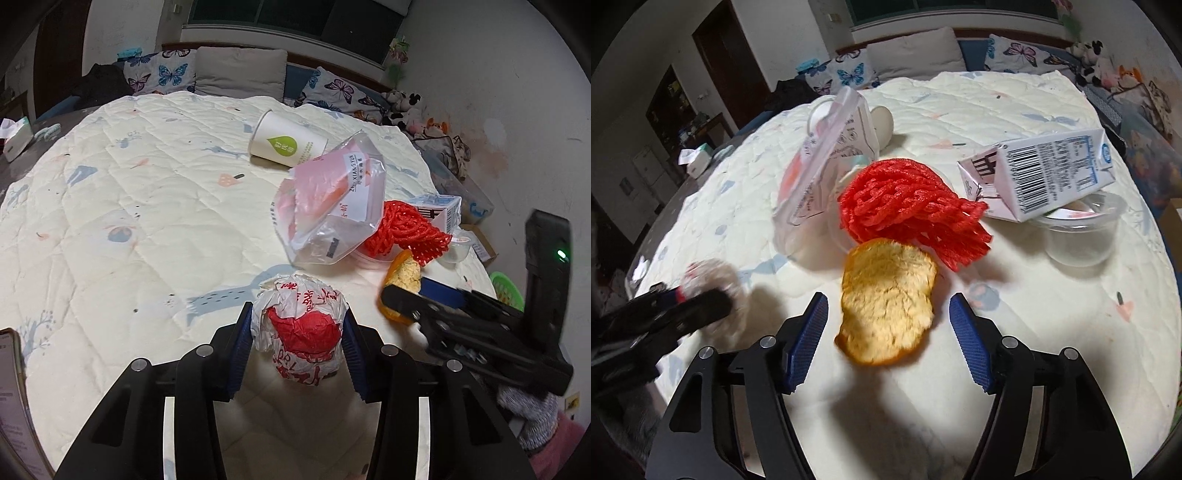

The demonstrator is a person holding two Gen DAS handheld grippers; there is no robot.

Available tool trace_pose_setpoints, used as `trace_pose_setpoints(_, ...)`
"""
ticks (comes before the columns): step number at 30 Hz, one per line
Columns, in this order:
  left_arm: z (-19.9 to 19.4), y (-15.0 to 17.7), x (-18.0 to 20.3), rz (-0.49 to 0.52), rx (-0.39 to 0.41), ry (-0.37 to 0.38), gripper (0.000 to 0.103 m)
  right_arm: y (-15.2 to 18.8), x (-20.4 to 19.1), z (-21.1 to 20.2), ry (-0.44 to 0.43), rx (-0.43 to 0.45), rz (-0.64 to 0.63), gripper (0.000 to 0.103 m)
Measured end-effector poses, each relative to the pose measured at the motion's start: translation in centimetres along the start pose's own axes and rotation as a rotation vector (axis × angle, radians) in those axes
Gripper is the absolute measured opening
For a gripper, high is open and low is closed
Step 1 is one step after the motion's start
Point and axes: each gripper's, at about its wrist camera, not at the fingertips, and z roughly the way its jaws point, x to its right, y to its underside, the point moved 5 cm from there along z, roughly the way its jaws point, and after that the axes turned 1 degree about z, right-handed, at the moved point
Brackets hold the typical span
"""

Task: Collect trash
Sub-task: 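Grasp the red-white wrapper with the left gripper while the right grasps the yellow biscuit, then drop the biscuit into the green basket with the right gripper while the left drops the wrapper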

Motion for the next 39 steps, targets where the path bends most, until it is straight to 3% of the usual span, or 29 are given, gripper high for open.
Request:
trace_pose_setpoints(7,-0.1,0.1,-0.3,-0.002,-0.005,0.001,0.044,0.0,-0.6,0.6,0.054,0.007,-0.046,0.056)
trace_pose_setpoints(14,-0.2,0.1,0.7,0.017,-0.007,0.005,0.044,0.2,-0.3,-0.4,0.03,0.026,-0.034,0.046)
trace_pose_setpoints(26,-0.3,0.0,4.6,0.073,-0.02,0.036,0.044,1.9,1.0,-5.3,-0.02,0.085,-0.008,0.044)
trace_pose_setpoints(34,0.8,0.0,10.0,0.134,-0.058,0.113,0.044,3.3,6.1,-10.2,0.028,0.137,0.062,0.044)
trace_pose_setpoints(39,1.6,0.0,14.2,0.2,-0.079,0.167,0.044,4.9,11.7,-13.4,0.128,0.161,0.13,0.044)
